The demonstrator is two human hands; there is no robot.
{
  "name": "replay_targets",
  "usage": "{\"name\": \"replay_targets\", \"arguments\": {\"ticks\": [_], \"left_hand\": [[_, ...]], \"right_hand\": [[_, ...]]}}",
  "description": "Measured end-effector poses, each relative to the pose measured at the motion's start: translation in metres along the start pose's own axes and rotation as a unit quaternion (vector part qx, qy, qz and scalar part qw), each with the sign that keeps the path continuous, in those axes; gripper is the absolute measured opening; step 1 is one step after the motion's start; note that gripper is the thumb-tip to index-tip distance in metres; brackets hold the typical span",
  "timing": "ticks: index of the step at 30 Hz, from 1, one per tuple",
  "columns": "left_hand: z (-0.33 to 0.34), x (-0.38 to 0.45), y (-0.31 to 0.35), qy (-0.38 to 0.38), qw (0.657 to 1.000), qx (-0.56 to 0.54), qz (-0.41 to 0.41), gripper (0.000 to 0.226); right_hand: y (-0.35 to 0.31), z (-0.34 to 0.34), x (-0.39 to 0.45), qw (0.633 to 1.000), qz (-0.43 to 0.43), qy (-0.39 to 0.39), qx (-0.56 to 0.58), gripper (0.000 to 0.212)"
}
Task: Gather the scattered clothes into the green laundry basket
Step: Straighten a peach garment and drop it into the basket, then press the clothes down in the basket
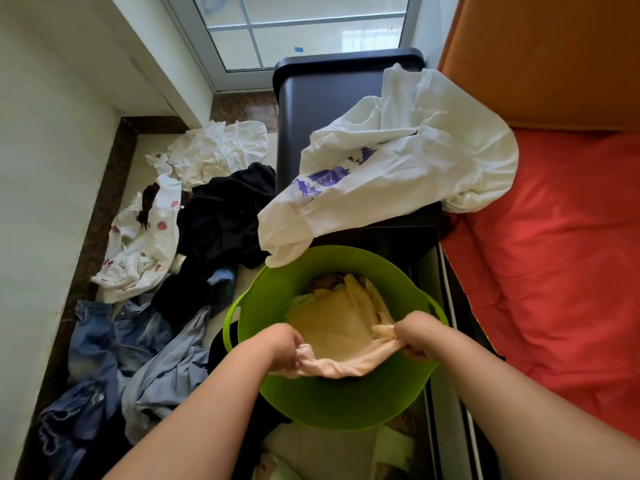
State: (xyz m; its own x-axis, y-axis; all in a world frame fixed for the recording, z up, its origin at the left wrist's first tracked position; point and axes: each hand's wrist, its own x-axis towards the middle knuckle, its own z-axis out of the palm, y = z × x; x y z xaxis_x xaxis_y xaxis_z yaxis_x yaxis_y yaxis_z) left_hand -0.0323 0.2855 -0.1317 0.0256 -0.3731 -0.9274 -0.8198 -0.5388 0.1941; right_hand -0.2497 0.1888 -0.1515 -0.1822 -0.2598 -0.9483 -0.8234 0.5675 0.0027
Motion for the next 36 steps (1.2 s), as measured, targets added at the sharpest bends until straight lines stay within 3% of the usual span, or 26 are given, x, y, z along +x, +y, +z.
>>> {"name": "replay_targets", "arguments": {"ticks": [3, 6, 11, 17, 19, 26, 29, 32, 33, 36], "left_hand": [[-0.013, 0.014, 0.003, 0.16, 0.986, -0.029, -0.029, 0.027], [-0.03, 0.019, 0.011, 0.329, 0.938, -0.085, -0.067, 0.045], [-0.047, 0.018, 0.044, 0.337, 0.929, -0.155, -0.003, 0.043], [-0.103, 0.022, 0.086, 0.463, 0.856, -0.213, 0.087, 0.051], [-0.13, 0.029, 0.097, 0.474, 0.848, -0.222, 0.088, 0.058], [-0.174, 0.077, 0.099, 0.324, 0.872, -0.367, 0.029, 0.092], [-0.155, 0.078, 0.102, 0.252, 0.885, -0.382, 0.089, 0.066], [-0.135, 0.062, 0.105, 0.111, 0.909, -0.364, 0.168, 0.011], [-0.128, 0.052, 0.106, 0.046, 0.914, -0.357, 0.189, 0.005], [-0.105, 0.029, 0.115, -0.109, 0.934, -0.268, 0.208, 0.018]], "right_hand": [[-0.005, -0.01, 0.014, 0.995, -0.073, 0.022, 0.066, 0.022], [-0.015, -0.026, 0.025, 0.965, -0.188, 0.06, 0.173, 0.031], [-0.041, -0.068, 0.026, 0.927, -0.269, 0.112, 0.238, 0.033], [-0.07, -0.103, 0.02, 0.892, -0.332, 0.138, 0.273, 0.032], [-0.072, -0.104, 0.02, 0.889, -0.344, 0.128, 0.274, 0.031], [-0.073, -0.111, 0.033, 0.876, -0.287, 0.151, 0.357, 0.025], [-0.072, -0.119, 0.035, 0.884, -0.266, 0.104, 0.37, 0.024], [-0.073, -0.122, 0.035, 0.89, -0.256, 0.039, 0.376, 0.04], [-0.075, -0.122, 0.034, 0.887, -0.246, 0.03, 0.39, 0.047], [-0.082, -0.125, 0.023, 0.863, -0.203, -0.031, 0.462, 0.065]]}}
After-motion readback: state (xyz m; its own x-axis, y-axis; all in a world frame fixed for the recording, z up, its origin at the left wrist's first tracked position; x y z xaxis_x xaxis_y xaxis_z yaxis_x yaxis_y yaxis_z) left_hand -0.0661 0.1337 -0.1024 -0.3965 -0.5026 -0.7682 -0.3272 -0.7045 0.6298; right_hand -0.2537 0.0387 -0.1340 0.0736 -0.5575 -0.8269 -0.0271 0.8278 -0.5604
